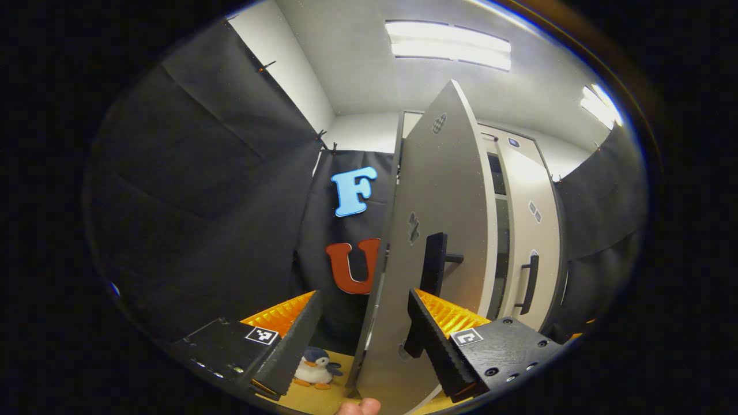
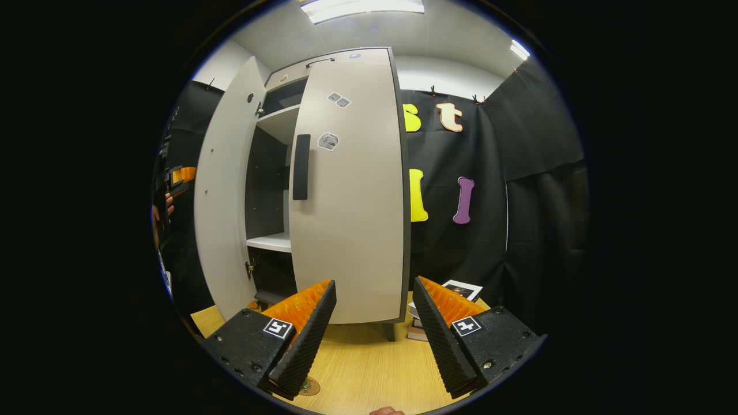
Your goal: Grasp the bottle in the cabinet with the left hand and place it on the coaster, then close the right door with the right hand and the left door with the left hand.
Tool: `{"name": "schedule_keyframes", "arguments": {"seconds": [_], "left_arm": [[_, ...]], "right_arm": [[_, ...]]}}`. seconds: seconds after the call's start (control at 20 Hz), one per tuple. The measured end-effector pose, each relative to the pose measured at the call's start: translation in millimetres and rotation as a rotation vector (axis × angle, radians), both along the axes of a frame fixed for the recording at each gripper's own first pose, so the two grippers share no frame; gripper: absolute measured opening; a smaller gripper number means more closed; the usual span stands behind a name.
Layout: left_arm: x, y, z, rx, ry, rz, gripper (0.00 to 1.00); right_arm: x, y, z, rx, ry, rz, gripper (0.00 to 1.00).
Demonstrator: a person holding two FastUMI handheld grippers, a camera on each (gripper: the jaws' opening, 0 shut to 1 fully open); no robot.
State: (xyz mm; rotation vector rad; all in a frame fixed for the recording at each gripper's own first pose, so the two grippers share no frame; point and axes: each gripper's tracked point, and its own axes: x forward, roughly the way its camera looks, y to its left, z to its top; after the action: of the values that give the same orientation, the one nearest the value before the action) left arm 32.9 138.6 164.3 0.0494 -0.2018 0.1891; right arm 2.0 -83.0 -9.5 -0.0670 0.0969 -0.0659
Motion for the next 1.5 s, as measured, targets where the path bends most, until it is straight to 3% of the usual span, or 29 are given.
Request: {"name": "schedule_keyframes", "arguments": {"seconds": [0.2, 0.3, 0.4, 0.75, 1.25, 1.4, 1.45, 1.5], "left_arm": [[25, -45, -13, -0.029, 0.045, -0.169, 0.94], [30, -48, -18, -0.020, 0.063, -0.182, 0.94], [35, -54, -20, 0.005, 0.066, -0.182, 0.99], [29, -60, -37, 0.022, 0.082, -0.173, 0.99], [-9, -80, -130, -0.045, 0.165, -0.092, 0.95], [-21, -85, -157, 0.014, 0.187, -0.076, 0.95], [-25, -85, -164, 0.043, 0.195, -0.070, 1.00], [-28, -87, -169, 0.068, 0.201, -0.070, 0.95]], "right_arm": [[-7, -12, 0, 0.015, -0.007, -0.046, 0.83], [-14, -17, 0, 0.018, -0.011, -0.071, 0.83], [-22, -18, 1, 0.022, -0.017, -0.089, 0.83], [-16, -1, 5, 0.025, -0.037, -0.062, 0.83], [-7, 40, 1, 0.007, -0.031, 0.030, 0.83], [-11, 42, -7, 0.021, -0.018, 0.038, 0.83], [-14, 42, -8, 0.021, -0.016, 0.031, 0.83], [-16, 41, -11, 0.021, -0.014, 0.025, 0.83]]}}
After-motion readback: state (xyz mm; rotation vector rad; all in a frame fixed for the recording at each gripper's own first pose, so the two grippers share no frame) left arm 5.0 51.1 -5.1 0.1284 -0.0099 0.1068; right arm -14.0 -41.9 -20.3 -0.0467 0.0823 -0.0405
